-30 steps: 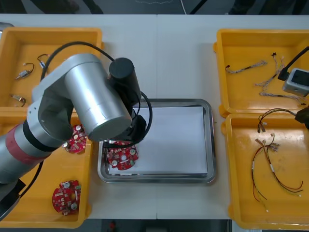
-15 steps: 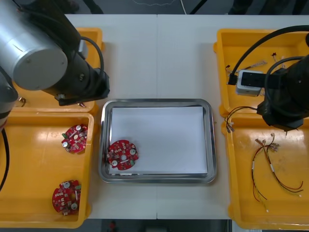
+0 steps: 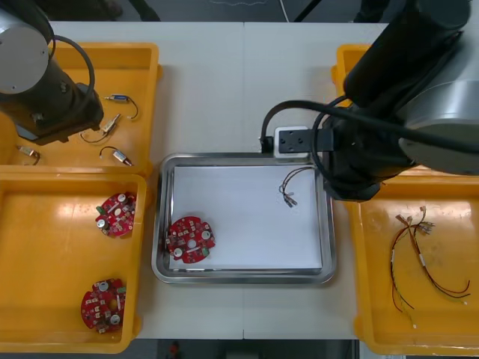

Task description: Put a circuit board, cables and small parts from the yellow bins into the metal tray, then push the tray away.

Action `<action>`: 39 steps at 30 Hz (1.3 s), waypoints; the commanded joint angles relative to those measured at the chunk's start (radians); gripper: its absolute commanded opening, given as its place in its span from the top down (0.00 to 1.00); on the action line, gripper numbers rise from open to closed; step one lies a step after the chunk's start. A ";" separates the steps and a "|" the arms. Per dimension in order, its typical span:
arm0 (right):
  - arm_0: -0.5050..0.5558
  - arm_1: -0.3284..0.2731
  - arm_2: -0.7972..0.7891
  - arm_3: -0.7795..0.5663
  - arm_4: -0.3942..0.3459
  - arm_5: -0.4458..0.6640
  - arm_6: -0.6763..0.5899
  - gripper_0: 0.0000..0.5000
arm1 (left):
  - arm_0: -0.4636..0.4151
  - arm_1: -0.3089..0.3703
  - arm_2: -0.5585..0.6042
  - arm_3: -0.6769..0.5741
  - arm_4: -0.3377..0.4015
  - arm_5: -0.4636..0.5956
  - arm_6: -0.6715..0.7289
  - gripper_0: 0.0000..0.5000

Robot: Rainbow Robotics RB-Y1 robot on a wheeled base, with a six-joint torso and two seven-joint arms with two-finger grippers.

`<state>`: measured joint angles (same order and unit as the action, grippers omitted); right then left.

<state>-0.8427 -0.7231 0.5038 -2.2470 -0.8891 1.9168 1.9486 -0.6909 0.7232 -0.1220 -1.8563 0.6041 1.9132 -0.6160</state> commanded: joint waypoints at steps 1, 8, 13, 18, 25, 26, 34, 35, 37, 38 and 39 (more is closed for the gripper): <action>-0.061 0.065 0.084 -0.005 0.035 0.003 -0.028 1.00 | -0.041 0.044 0.059 0.060 -0.052 0.007 -0.159 0.00; -0.062 0.142 0.174 0.087 0.053 -0.030 -0.028 1.00 | -0.068 0.058 0.078 0.183 -0.086 -0.043 -0.280 0.00; -0.062 0.151 0.259 0.168 0.056 -0.091 -0.025 1.00 | -0.071 0.058 0.117 0.250 -0.101 -0.091 -0.341 0.00; -0.062 0.156 0.343 0.233 0.084 -0.156 -0.023 1.00 | -0.073 0.058 0.133 0.324 -0.144 -0.140 -0.383 0.00; -0.058 0.156 0.447 0.290 0.130 -0.228 -0.033 1.00 | -0.076 0.058 0.136 0.440 -0.172 -0.267 -0.384 0.00; -0.053 0.156 0.455 0.296 0.139 -0.243 -0.033 1.00 | -0.076 0.058 0.136 0.463 -0.170 -0.290 -0.386 0.00; -0.015 0.165 0.473 0.333 0.185 -0.306 -0.028 1.00 | -0.076 0.056 0.137 0.577 -0.150 -0.382 -0.392 0.00; -0.007 0.163 0.473 0.336 0.191 -0.314 -0.027 1.00 | -0.078 0.056 0.139 0.589 -0.145 -0.390 -0.392 0.00; 0.002 0.165 0.475 0.336 0.202 -0.320 -0.028 1.00 | -0.078 0.056 0.140 0.612 -0.132 -0.399 -0.390 0.00; 0.008 0.165 0.475 0.336 0.211 -0.320 -0.027 1.00 | -0.076 0.056 0.145 0.631 -0.124 -0.405 -0.390 0.00; 0.016 0.166 0.475 0.336 0.219 -0.320 -0.028 1.00 | -0.076 0.056 0.148 0.646 -0.119 -0.411 -0.389 0.00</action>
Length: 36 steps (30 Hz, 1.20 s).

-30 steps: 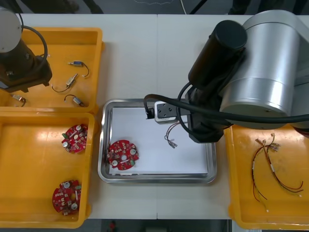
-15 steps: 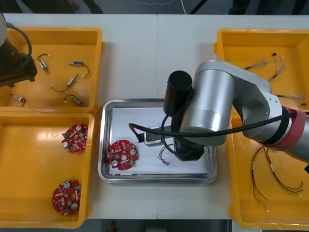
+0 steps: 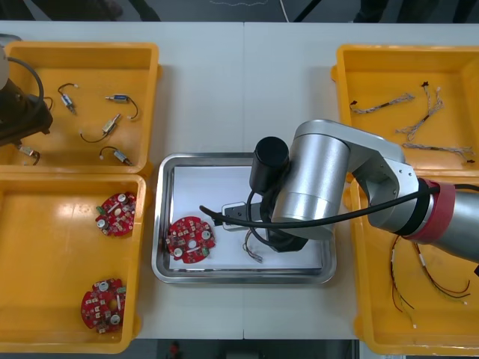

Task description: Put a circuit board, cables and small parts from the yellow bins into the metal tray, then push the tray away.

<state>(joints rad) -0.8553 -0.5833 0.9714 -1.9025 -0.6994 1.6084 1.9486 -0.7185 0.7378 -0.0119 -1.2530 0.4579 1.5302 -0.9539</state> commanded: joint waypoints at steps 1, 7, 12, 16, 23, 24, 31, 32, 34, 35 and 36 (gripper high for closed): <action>0.032 0.028 0.007 -0.009 0.032 -0.012 -0.027 1.00 | -0.049 0.041 0.038 0.052 0.030 -0.032 -0.049 0.00; 0.062 0.036 0.007 -0.010 0.069 -0.012 -0.028 1.00 | -0.049 0.041 0.062 0.102 0.051 -0.045 -0.048 0.00; 0.117 0.042 0.007 -0.023 0.121 -0.021 -0.033 1.00 | -0.049 0.041 0.073 0.130 0.065 -0.065 -0.054 0.00; 0.134 0.045 0.007 -0.033 0.146 -0.021 -0.037 1.00 | -0.049 0.041 0.073 0.147 0.067 -0.094 -0.057 0.00; 0.133 0.054 -0.011 -0.035 0.147 -0.022 -0.034 1.00 | -0.049 0.041 0.073 0.179 0.068 -0.127 -0.068 0.00; 0.134 0.057 -0.014 -0.035 0.147 -0.021 -0.034 1.00 | -0.049 0.041 0.073 0.187 0.068 -0.133 -0.071 0.00; 0.134 0.065 -0.043 -0.058 0.147 -0.007 -0.039 0.00 | -0.049 0.040 0.053 0.228 0.076 -0.179 -0.080 0.00; 0.133 0.066 -0.048 -0.061 0.146 0.001 -0.039 0.00 | -0.049 0.040 0.047 0.233 0.077 -0.185 -0.078 0.00; 0.133 0.068 -0.057 -0.067 0.141 0.007 -0.037 0.00 | -0.049 0.038 0.043 0.245 0.085 -0.197 -0.080 0.00; 0.134 0.069 -0.062 -0.069 0.136 0.008 -0.037 0.00 | -0.049 0.040 0.041 0.250 0.088 -0.203 -0.080 0.00; 0.133 0.071 -0.071 -0.072 0.133 0.011 -0.034 0.00 | -0.049 0.040 0.038 0.256 0.093 -0.213 -0.080 0.00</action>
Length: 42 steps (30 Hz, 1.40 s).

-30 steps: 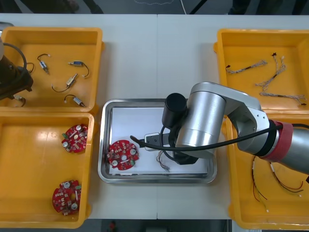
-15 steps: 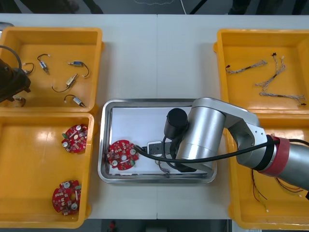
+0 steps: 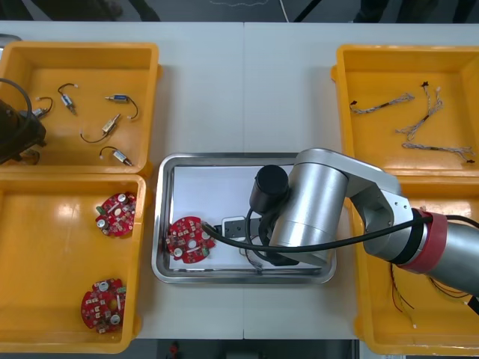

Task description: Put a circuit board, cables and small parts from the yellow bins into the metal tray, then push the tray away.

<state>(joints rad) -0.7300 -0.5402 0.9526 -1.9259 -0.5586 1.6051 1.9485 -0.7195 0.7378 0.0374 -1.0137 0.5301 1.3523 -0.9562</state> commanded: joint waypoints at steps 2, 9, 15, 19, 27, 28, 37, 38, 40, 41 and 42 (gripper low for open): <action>0.008 0.036 -0.069 -0.048 -0.012 0.021 -0.033 0.00 | -0.047 0.040 -0.021 0.018 0.025 -0.038 -0.078 0.00; 0.004 0.114 -0.193 -0.050 -0.014 0.138 -0.029 0.00 | -0.047 0.040 -0.036 0.018 0.042 -0.038 -0.073 1.00; -0.020 0.166 -0.304 -0.058 -0.015 0.260 -0.023 0.00 | -0.047 0.045 -0.017 -0.025 0.050 0.016 -0.075 1.00; -0.040 0.167 -0.376 -0.094 -0.015 0.315 -0.029 0.00 | -0.047 0.049 0.022 -0.108 0.027 0.119 -0.075 1.00; -0.063 0.149 -0.575 -0.137 -0.061 0.315 -0.034 0.00 | -0.047 0.054 0.021 -0.342 -0.027 0.334 -0.078 1.00; -0.063 0.143 -0.604 -0.140 -0.078 0.315 -0.036 0.00 | -0.047 0.054 0.015 -0.368 -0.025 0.352 -0.078 1.00; -0.055 -0.035 -0.778 -0.145 -0.224 0.315 -0.046 0.00 | -0.047 -0.006 -0.085 -0.628 -0.025 0.511 -0.058 1.00; -0.051 -0.060 -0.793 -0.145 -0.228 0.315 -0.048 0.00 | -0.047 -0.021 -0.096 -0.657 -0.021 0.528 -0.052 0.99; -0.040 -0.090 -0.821 -0.143 -0.231 0.315 -0.051 0.00 | -0.047 -0.046 -0.110 -0.701 -0.019 0.551 -0.041 1.00; -0.032 -0.104 -0.839 -0.142 -0.227 0.315 -0.054 0.00 | -0.047 -0.061 -0.123 -0.730 -0.019 0.562 -0.026 1.00; -0.029 -0.113 -0.853 -0.136 -0.225 0.315 -0.056 0.00 | -0.047 -0.074 -0.134 -0.752 -0.018 0.568 -0.007 1.00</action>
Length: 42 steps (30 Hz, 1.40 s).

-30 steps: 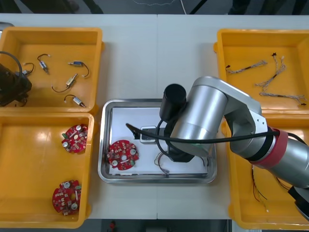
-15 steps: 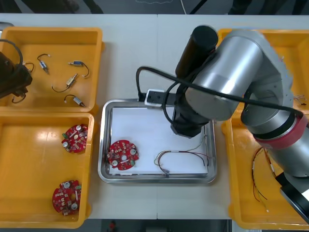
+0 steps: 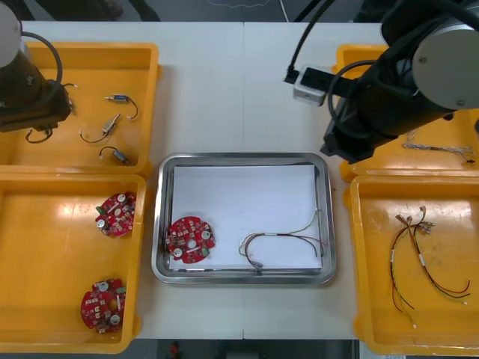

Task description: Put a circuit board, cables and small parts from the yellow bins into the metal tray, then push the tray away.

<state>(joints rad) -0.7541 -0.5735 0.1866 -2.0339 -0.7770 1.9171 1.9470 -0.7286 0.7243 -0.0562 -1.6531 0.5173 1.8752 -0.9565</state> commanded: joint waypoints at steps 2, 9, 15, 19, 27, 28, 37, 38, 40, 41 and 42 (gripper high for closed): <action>0.001 -0.094 -0.116 -0.012 0.001 0.003 -0.054 0.00 | -0.038 -0.085 -0.068 -0.155 -0.003 0.045 0.022 1.00; 0.002 -0.097 -0.260 0.067 0.059 0.003 -0.057 0.00 | -0.040 -0.160 -0.186 -0.272 0.004 0.045 0.108 1.00; 0.001 -0.097 -0.354 0.156 0.119 0.003 -0.042 0.00 | -0.040 -0.217 -0.300 -0.300 0.001 0.045 0.127 1.00; 0.001 -0.100 -0.385 0.199 0.157 0.003 -0.025 0.00 | -0.038 -0.243 -0.367 -0.298 -0.011 0.041 0.139 1.00; -0.007 -0.135 -0.389 0.297 0.200 0.003 0.010 0.00 | -0.038 -0.263 -0.473 -0.221 -0.017 -0.036 0.145 0.99; -0.010 -0.140 -0.389 0.313 0.199 0.003 0.015 0.00 | -0.038 -0.263 -0.484 -0.212 -0.023 -0.045 0.145 1.00; -0.014 -0.192 -0.389 0.449 0.180 0.003 0.162 0.00 | -0.034 -0.267 -0.553 -0.103 -0.049 -0.142 0.153 0.99; -0.014 -0.197 -0.389 0.466 0.179 0.003 0.185 0.00 | -0.031 -0.269 -0.556 -0.094 -0.053 -0.153 0.153 0.99; -0.016 -0.206 -0.391 0.505 0.174 0.003 0.236 0.00 | -0.025 -0.270 -0.564 -0.083 -0.059 -0.176 0.154 0.99; -0.016 -0.207 -0.392 0.512 0.174 0.003 0.251 0.00 | -0.022 -0.270 -0.567 -0.082 -0.062 -0.180 0.154 0.99; -0.017 -0.215 -0.394 0.531 0.171 0.000 0.283 0.00 | -0.015 -0.269 -0.568 -0.082 -0.066 -0.185 0.156 0.99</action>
<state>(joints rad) -0.7492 -0.7300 -0.1771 -1.5297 -0.5933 1.9172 2.1669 -0.7288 0.4802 -0.6065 -1.7280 0.4720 1.7144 -0.8797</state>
